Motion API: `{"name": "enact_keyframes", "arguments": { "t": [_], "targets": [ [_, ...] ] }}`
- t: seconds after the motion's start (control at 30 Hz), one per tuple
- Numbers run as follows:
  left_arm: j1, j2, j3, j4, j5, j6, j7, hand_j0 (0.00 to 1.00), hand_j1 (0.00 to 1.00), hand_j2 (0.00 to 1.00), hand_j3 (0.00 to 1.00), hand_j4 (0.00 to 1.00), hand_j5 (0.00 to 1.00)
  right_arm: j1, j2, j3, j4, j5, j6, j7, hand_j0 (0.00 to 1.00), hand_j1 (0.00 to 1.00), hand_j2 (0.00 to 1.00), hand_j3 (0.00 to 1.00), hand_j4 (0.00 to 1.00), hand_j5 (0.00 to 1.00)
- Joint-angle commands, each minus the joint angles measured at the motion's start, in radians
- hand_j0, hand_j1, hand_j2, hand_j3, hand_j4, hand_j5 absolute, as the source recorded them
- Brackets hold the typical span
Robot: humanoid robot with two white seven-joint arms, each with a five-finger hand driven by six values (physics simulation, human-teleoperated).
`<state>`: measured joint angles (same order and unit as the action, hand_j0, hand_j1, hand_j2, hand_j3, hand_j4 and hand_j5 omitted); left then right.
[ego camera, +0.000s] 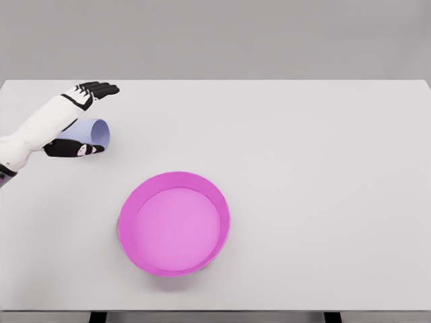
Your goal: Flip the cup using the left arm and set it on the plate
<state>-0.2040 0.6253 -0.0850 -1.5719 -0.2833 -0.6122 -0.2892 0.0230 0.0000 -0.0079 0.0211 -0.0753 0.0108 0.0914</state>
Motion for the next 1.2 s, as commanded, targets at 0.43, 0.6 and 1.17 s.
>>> {"name": "enact_keyframes", "arguments": {
  "t": [0.43,0.6,1.17],
  "targets": [
    [0.015,-0.002,0.105,0.021,-0.088,0.001,-0.263,1.00,1.00,1.00,1.00,1.00,1.00,0.000,0.000,0.000,0.000,0.000,0.000,0.001,1.00,1.00,1.00,1.00,1.00,1.00],
    [-0.060,0.005,0.093,0.150,-0.105,0.001,-0.263,1.00,1.00,1.00,1.00,1.00,1.00,0.000,0.000,0.000,0.000,0.000,0.000,0.001,1.00,1.00,1.00,1.00,1.00,1.00],
    [-0.155,-0.032,0.010,0.290,-0.125,0.001,-0.263,1.00,1.00,1.00,1.00,1.00,1.00,0.000,0.000,0.000,0.000,0.000,0.000,0.001,1.00,1.00,1.00,1.00,1.00,1.00]
  ]
}}
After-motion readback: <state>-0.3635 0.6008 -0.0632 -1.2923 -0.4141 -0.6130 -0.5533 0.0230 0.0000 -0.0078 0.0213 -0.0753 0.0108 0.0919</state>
